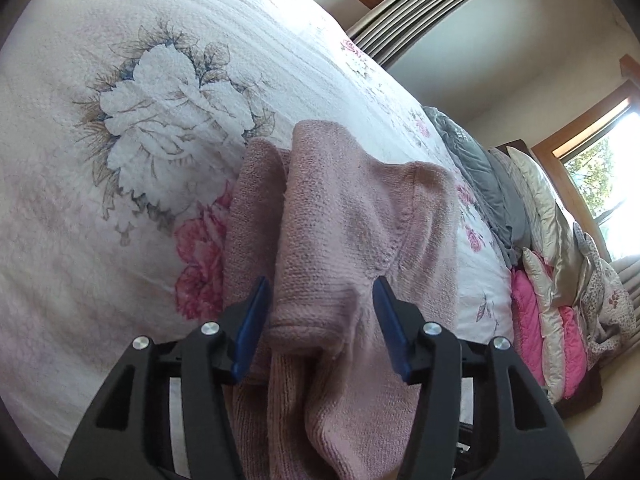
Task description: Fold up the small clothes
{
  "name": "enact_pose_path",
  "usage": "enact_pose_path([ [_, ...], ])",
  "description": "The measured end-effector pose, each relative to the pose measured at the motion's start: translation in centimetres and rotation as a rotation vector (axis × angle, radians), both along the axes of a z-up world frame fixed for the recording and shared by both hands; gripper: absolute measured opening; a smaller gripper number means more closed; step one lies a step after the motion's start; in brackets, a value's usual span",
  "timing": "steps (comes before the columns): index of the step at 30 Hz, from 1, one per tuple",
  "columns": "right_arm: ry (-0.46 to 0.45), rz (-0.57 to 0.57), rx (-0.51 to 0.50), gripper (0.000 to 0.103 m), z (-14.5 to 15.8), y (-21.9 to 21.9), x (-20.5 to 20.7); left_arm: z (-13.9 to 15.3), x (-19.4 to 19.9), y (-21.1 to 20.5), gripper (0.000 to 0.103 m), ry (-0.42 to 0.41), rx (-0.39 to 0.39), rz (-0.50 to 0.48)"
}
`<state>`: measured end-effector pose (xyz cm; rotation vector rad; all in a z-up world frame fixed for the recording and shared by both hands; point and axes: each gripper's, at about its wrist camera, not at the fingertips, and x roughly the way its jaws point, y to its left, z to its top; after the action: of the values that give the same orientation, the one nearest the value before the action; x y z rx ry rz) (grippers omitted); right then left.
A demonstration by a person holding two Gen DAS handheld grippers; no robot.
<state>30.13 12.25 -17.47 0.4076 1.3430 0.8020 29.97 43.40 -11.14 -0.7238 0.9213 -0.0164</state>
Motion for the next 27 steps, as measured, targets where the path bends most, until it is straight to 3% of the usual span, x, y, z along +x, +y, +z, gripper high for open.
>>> enact_pose_path([
  [1, 0.024, -0.005, 0.007, 0.066, -0.7, 0.1, 0.3, -0.5, 0.4, 0.1, 0.049, 0.019, 0.005, 0.016],
  [2, 0.043, -0.012, 0.022, 0.055, -1.1, -0.1, 0.6, -1.0, 0.6, 0.3, 0.039, 0.025, -0.011, 0.028],
  [4, 0.05, -0.026, 0.027, 0.043, -1.4, -0.7, 0.7, -1.3, 0.5, 0.7, 0.027, -0.001, -0.072, 0.037],
  [5, 0.048, -0.027, 0.039, 0.035, -1.2, -1.1, 0.5, -1.1, 0.2, 0.6, 0.023, -0.015, -0.068, 0.045],
  [8, 0.04, -0.027, 0.046, 0.027, -0.9, -2.5, -0.1, -0.6, -1.3, -0.2, 0.019, -0.05, 0.006, 0.041],
  [13, 0.01, 0.007, -0.047, 0.026, -1.4, -1.8, -0.5, -1.9, -2.9, -0.2, 0.02, -0.062, 0.034, 0.042],
  [15, -0.016, 0.037, -0.063, 0.028, 0.0, -0.6, -1.1, -1.6, -2.6, 0.1, 0.021, -0.06, 0.023, 0.034],
  [18, -0.078, 0.089, -0.099, 0.038, 1.4, 1.1, -1.5, -0.1, -1.6, 0.3, 0.03, -0.05, 0.072, 0.023],
  [19, -0.094, 0.094, -0.1, 0.045, 2.0, 1.1, -1.5, 0.6, -1.3, 0.4, 0.033, -0.059, 0.105, 0.034],
  [20, -0.109, 0.095, -0.095, 0.049, 2.3, 1.1, -1.6, 1.3, -0.9, 0.6, 0.041, -0.068, 0.127, 0.045],
  [21, -0.119, 0.096, -0.088, 0.049, 2.6, 1.1, -1.6, 1.7, -0.2, 1.0, 0.043, -0.069, 0.128, 0.053],
  [25, -0.112, 0.094, -0.09, 0.05, 2.1, 0.8, -1.9, 2.2, 3.1, 2.1, 0.043, -0.031, 0.122, 0.062],
  [27, -0.111, 0.091, -0.087, 0.05, 1.9, 1.1, -1.7, 1.7, 4.4, 2.5, 0.037, -0.004, 0.106, 0.062],
])
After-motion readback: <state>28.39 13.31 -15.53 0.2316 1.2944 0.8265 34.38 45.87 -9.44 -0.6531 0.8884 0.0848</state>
